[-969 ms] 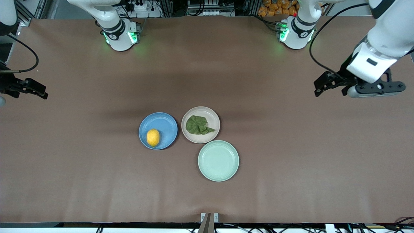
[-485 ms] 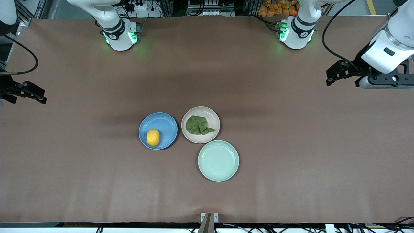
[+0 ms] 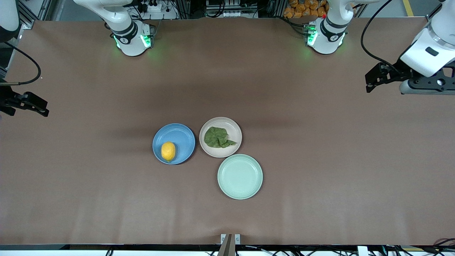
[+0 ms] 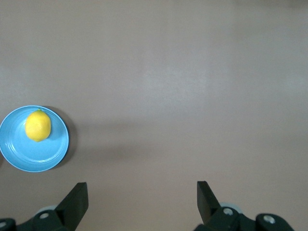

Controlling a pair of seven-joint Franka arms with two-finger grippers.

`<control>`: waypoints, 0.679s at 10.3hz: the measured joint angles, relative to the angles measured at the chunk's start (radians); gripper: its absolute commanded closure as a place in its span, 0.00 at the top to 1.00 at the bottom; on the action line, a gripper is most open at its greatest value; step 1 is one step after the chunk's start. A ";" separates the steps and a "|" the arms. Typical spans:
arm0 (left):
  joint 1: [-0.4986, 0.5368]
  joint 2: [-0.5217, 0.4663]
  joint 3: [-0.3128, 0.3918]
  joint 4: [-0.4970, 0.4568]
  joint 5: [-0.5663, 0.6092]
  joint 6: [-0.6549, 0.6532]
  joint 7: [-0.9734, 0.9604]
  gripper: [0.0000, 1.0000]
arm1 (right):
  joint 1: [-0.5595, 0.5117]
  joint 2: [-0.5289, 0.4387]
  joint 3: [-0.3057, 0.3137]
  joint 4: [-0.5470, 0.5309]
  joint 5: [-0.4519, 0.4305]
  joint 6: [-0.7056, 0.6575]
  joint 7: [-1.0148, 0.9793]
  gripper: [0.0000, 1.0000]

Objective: Place lemon and lettuce in plates

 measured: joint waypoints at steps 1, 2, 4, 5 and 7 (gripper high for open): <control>0.002 0.000 0.009 0.000 -0.014 0.000 0.007 1.00 | 0.000 0.000 0.000 0.005 0.000 -0.001 0.000 1.00; 0.004 0.000 0.012 0.000 -0.019 -0.001 0.007 1.00 | 0.000 0.000 0.000 0.008 0.000 -0.002 0.000 1.00; -0.002 0.000 0.010 0.000 -0.020 -0.003 0.007 1.00 | 0.000 0.000 0.000 0.018 0.000 -0.002 0.000 1.00; -0.003 0.000 0.007 0.001 -0.020 -0.004 0.007 1.00 | 0.000 0.000 0.000 0.024 0.000 -0.005 0.000 1.00; -0.003 0.000 0.006 0.003 -0.021 -0.019 -0.015 1.00 | 0.000 0.000 0.000 0.030 0.000 -0.011 0.000 1.00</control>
